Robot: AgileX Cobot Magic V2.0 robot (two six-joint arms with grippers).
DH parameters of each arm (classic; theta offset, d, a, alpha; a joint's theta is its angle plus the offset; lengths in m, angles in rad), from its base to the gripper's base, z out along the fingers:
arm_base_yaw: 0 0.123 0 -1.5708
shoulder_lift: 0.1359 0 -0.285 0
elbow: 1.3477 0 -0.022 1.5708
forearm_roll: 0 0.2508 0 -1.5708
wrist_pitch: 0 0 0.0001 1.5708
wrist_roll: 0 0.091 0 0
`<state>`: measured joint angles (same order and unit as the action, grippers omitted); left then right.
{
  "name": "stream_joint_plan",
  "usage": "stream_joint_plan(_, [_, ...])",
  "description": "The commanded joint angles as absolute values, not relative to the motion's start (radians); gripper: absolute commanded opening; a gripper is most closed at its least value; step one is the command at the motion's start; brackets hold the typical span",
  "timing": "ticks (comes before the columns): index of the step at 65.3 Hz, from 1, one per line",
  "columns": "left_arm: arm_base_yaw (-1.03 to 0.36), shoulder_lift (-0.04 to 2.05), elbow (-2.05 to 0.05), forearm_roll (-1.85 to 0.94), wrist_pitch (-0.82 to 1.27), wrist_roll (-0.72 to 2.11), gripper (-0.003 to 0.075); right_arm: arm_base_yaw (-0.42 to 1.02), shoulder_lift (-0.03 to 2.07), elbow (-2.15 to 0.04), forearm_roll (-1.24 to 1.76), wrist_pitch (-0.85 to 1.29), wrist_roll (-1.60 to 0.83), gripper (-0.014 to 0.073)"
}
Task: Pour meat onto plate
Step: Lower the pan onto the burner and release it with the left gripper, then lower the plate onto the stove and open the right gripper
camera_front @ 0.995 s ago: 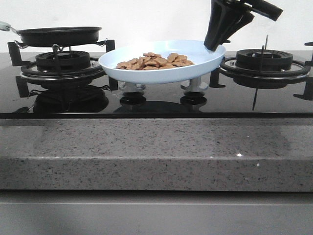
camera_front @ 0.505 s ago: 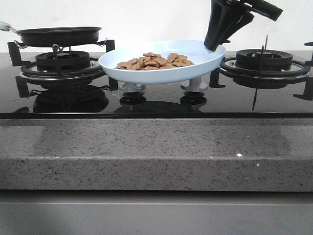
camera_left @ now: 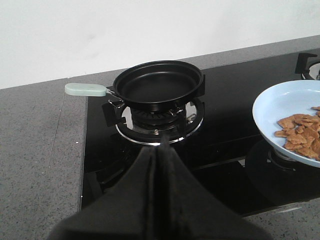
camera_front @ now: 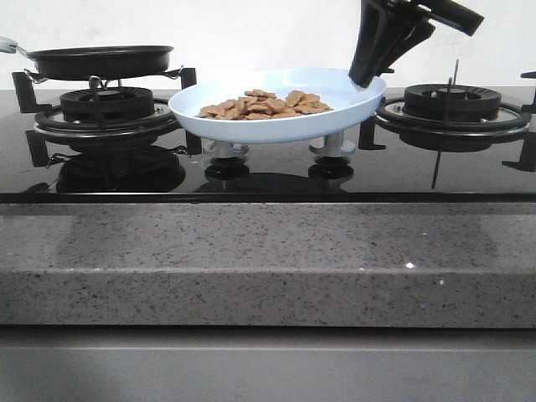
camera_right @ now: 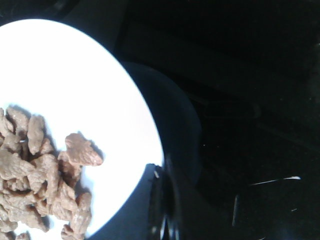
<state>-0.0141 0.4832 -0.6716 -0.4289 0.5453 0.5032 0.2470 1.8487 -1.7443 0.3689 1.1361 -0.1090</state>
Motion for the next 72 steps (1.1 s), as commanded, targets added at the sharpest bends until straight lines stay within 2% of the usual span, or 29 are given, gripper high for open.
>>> stream_joint_plan(1, [-0.023, 0.487, -0.696, -0.451, 0.469, 0.495, -0.0020, 0.246, 1.795, -1.777, 0.421, 1.100, -0.087, -0.0060])
stream_joint_plan(18, [-0.023, 0.487, -0.696, -0.451, 0.467, 0.495, -0.0020, 0.194, 1.824, -1.885, 0.474, 1.087, -0.081, -0.0060])
stream_joint_plan(40, [-0.023, 0.487, -0.696, -0.451, 0.467, 0.495, -0.0020, 0.148, 2.001, -2.093, 0.502, 1.063, -0.079, -0.0060])
stream_joint_plan(64, [-0.023, 0.487, -0.696, -0.451, 0.470, 0.495, -0.0020, 0.148, 2.091, -2.116, 0.490, 1.094, -0.079, -0.0054])
stream_joint_plan(72, [-0.023, 0.487, -0.696, -0.451, 0.471, 0.495, -0.0020, 0.148, 2.091, -2.116, 0.479, 1.105, -0.079, -0.0010])
